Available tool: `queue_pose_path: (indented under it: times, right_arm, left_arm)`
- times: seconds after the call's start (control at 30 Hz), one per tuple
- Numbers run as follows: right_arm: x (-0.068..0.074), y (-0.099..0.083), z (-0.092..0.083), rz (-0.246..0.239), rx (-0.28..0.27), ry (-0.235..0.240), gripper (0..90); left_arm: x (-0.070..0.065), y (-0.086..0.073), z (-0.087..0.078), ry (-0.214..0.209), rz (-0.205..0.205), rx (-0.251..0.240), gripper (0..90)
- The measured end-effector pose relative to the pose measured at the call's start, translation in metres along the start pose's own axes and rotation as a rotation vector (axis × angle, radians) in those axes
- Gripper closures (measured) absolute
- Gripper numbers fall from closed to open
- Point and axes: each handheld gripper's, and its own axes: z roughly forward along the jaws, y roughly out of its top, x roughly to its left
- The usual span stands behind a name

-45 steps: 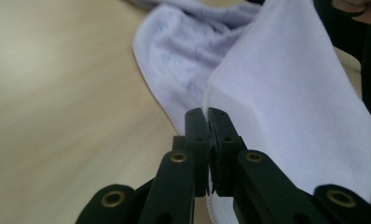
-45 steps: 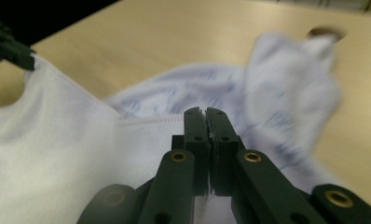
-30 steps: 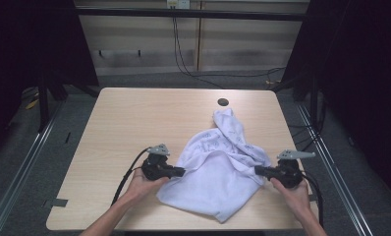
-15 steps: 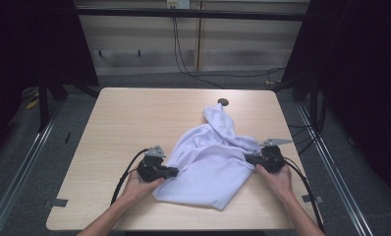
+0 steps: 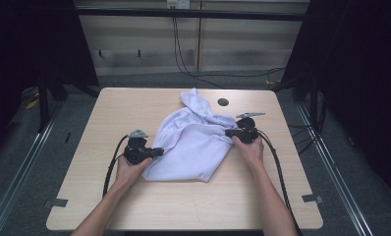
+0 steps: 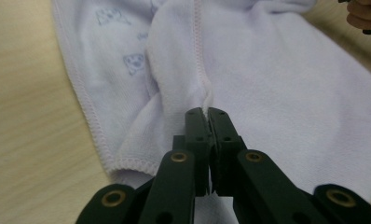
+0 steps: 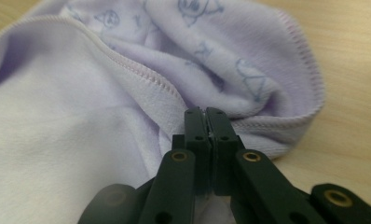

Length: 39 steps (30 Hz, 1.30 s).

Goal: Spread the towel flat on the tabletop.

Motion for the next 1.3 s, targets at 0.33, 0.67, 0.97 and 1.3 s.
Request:
queue_pose_path:
  times: [0.33,0.67,0.97,1.3]
  right_arm:
    - [-0.011,0.021,-0.109,-0.009,-0.247,0.105,88.3]
    - [0.013,0.041,-0.203,-0.11,-0.377,0.131,88.3]
    - [0.057,0.002,-0.263,-0.223,-0.424,0.197,88.2]
    - [0.079,-0.145,-0.249,-0.165,-0.17,0.252,88.0]
  left_arm:
    - [-0.037,0.035,-0.075,-0.06,0.102,-0.224,87.9]
    - [-0.078,0.078,-0.146,-0.094,0.218,-0.385,87.9]
    - [-0.097,0.029,-0.169,-0.156,0.248,-0.289,87.6]
    - [-0.115,-0.081,-0.147,-0.339,0.188,-0.02,87.5]
